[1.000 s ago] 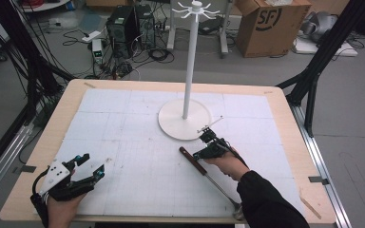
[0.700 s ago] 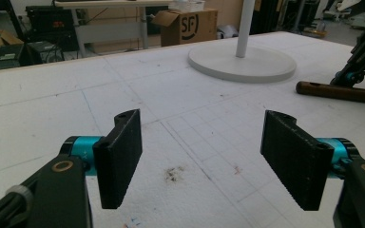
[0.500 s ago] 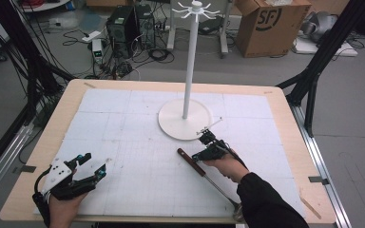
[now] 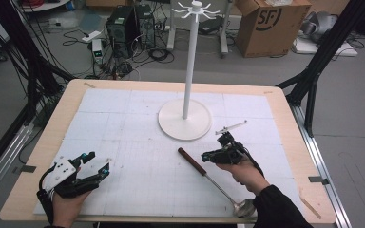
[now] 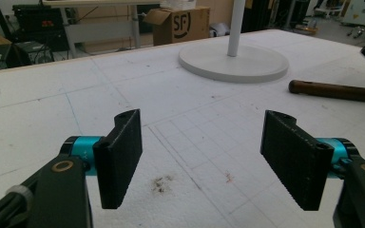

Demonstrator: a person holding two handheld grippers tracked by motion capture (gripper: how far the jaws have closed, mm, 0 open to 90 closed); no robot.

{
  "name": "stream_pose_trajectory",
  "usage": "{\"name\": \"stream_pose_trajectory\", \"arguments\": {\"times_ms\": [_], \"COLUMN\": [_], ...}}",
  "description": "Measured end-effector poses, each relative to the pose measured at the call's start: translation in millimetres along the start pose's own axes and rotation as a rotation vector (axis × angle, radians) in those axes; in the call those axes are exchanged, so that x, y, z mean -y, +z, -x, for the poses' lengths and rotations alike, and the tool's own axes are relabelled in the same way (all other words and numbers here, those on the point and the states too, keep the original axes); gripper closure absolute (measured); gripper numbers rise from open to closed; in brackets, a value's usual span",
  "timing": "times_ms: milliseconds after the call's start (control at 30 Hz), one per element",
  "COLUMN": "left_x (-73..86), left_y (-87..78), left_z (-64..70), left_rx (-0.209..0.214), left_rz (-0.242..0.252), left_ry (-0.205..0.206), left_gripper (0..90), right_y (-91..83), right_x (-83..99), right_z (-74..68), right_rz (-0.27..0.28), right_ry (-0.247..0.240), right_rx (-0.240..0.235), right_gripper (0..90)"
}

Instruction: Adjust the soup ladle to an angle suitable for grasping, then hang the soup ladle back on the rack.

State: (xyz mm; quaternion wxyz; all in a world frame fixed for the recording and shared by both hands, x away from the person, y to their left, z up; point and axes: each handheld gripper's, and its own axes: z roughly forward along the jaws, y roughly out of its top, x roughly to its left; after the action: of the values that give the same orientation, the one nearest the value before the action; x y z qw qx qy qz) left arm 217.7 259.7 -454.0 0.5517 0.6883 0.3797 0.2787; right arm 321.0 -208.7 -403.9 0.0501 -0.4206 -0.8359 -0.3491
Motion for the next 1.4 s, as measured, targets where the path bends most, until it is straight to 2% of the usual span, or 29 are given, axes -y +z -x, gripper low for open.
{"name": "stream_pose_trajectory", "arguments": {"times_ms": [33, 133, 300, 400, 500, 633, 733, 1000, 1167, 1400], "left_x": [0.0, -0.2, -1.1, -1.0, -0.8, -1.0, -0.8, -0.8, -0.6, -0.9], "left_y": [0.5, 1.4, 5.0, 7.5, 9.5, 10.1, 10.5, 9.8, 10.3, 8.6], "left_z": [0.2, 0.8, 3.3, 4.3, 4.8, 4.4, 4.6, 4.6, 4.8, 3.0], "left_rx": [-0.001, 0.001, 0.008, 0.015, 0.018, 0.02, 0.018, 0.014, 0.015, 0.013], "left_rz": [0.001, -0.001, -0.002, -0.006, -0.009, -0.01, -0.012, -0.013, -0.013, -0.009], "left_ry": [-0.002, 0.0, 0.006, 0.006, 0.007, 0.008, 0.008, 0.009, 0.007, 0.005], "left_gripper": [30.9, 30.9, 30.9, 30.9, 30.9, 30.9, 30.9, 30.9, 30.8, 30.8], "right_y": [-4.7, -17.3, -34.3, -45.0, -56.0, -67.0, -72.3, -71.0, -65.0, -55.4], "right_x": [2.4, 10.5, 27.1, 37.1, 46.3, 58.7, 67.4, 79.5, 76.0, 55.7], "right_z": [-1.8, -6.0, -9.8, -11.1, -12.1, -13.5, -14.9, -17.3, -17.1, -20.7], "right_rz": [0.017, 0.05, 0.098, 0.131, 0.164, 0.21, 0.213, 0.252, 0.242, 0.195], "right_ry": [-0.007, -0.023, -0.048, -0.041, -0.045, -0.056, -0.062, -0.076, -0.079, -0.098], "right_rx": [-0.005, -0.03, -0.034, -0.011, 0.003, -0.002, -0.01, 0.006, 0.018, 0.039], "right_gripper": [77.3, 65.1, 43.5, 29.2, 21.4, 19.8, 19.8, 19.8, 19.3, 19.0]}}
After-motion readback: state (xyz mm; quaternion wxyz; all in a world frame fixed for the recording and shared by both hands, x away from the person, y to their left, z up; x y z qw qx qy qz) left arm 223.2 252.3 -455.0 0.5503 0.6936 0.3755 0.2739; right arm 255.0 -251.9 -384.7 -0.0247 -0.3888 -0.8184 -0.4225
